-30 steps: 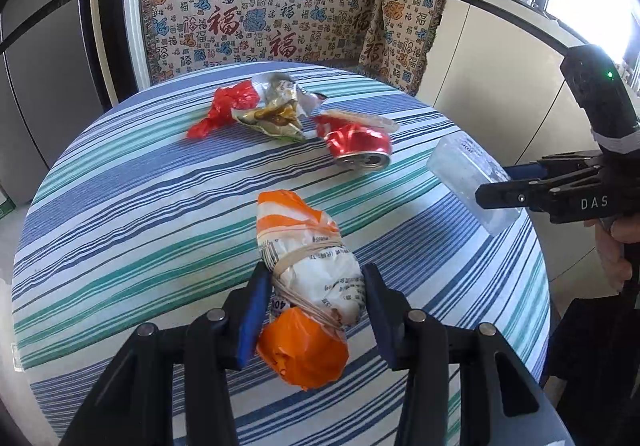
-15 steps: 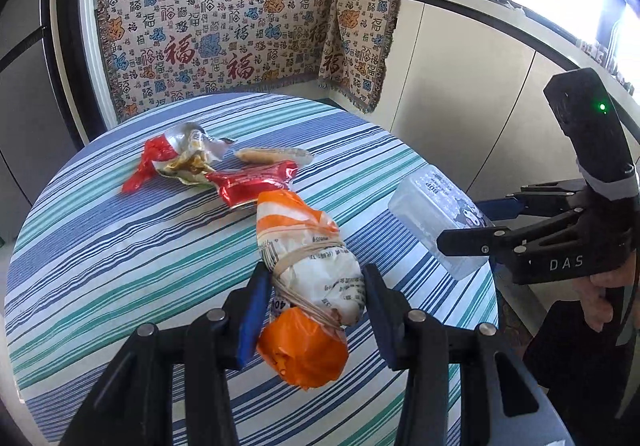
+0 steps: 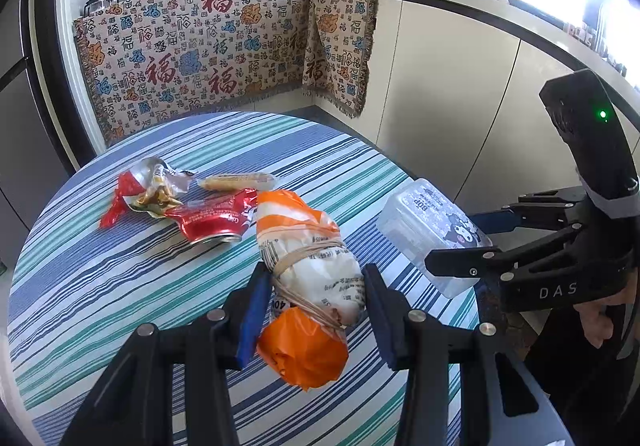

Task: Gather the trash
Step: 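Carry the snack and plastic box over the blue wastebasket and release both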

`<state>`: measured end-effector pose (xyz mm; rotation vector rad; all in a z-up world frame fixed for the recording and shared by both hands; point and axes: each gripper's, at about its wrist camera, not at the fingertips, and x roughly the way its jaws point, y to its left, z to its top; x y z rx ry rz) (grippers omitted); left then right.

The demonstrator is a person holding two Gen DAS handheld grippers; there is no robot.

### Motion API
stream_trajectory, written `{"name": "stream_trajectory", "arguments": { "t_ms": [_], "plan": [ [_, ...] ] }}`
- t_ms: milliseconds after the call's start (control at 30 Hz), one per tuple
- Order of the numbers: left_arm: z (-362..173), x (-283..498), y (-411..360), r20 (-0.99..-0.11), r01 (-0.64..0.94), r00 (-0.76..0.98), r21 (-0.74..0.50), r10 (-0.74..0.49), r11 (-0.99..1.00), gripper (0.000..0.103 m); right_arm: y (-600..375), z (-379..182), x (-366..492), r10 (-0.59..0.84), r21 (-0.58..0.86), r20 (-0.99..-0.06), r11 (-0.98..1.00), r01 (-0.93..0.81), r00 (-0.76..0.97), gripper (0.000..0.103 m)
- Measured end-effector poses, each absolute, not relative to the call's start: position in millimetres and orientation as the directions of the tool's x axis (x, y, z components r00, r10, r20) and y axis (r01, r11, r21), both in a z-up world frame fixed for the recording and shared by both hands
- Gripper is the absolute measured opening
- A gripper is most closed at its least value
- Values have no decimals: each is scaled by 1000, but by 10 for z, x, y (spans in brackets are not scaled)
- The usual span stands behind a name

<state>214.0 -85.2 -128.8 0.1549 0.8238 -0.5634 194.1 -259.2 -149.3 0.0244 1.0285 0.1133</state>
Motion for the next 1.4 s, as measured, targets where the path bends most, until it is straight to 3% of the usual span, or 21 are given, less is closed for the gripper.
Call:
{"name": "stream_trajectory", "arguments": {
  "t_ms": [633,1067,1400],
  "plan": [
    [-1390,2225,-1463,-740,609,456,-145,-494,780,47,-3239,-1404,1787,44,76,-843,996,38,536,63],
    [-1653,2188,-2936,-738,724,277,-261,-615,639,47,-4751,-1580,1537,-102,75,-856,945,318,506,63],
    [-2271,2343,-3835,-791,756,215,-237,-573,610,47,-5526,-1984,1634,-75,137,-875,909,393,478,63]
  ]
}}
